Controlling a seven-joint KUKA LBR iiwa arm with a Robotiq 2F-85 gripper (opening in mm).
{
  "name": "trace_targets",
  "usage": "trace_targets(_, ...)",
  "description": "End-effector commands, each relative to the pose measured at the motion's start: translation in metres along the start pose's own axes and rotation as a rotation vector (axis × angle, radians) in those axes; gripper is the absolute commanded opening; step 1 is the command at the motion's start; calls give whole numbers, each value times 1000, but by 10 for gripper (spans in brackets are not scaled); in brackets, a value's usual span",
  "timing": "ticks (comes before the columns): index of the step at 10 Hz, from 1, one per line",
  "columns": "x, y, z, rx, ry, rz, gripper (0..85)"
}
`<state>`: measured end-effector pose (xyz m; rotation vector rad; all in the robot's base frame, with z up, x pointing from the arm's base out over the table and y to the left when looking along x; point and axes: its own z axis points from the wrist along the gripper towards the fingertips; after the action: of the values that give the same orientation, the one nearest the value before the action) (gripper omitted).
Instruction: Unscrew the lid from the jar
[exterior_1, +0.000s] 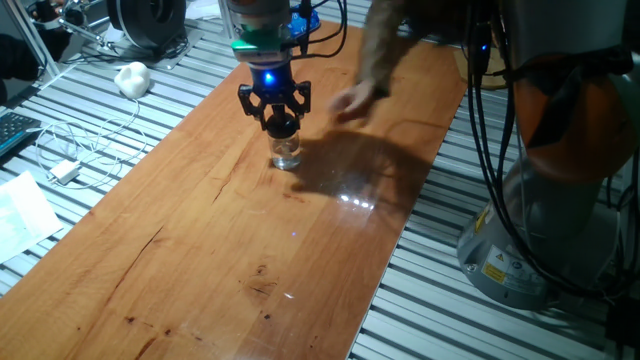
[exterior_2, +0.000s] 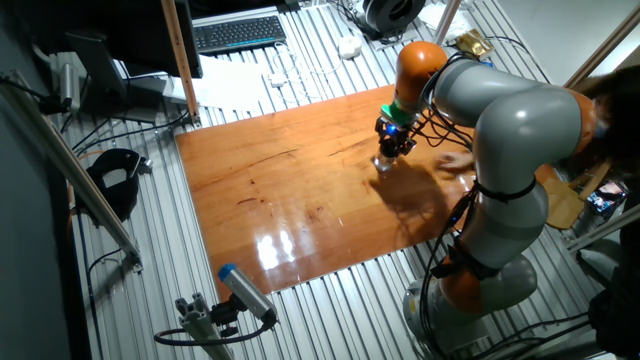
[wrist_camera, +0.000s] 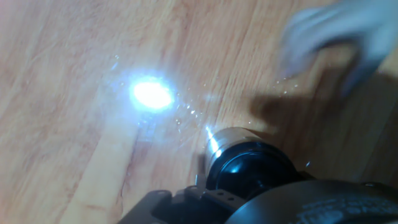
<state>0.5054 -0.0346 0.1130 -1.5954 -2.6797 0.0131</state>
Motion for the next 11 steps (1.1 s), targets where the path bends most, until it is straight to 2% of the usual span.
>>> trace_targets(1, 0, 0, 0, 0, 0, -30, 340)
trace_targets(2, -1, 0, 0, -6, 5, -70, 170)
trace_targets(5, -2, 0, 1, -15, 9, -133, 170)
trace_targets(11, -1, 1, 0, 4, -5, -378, 170)
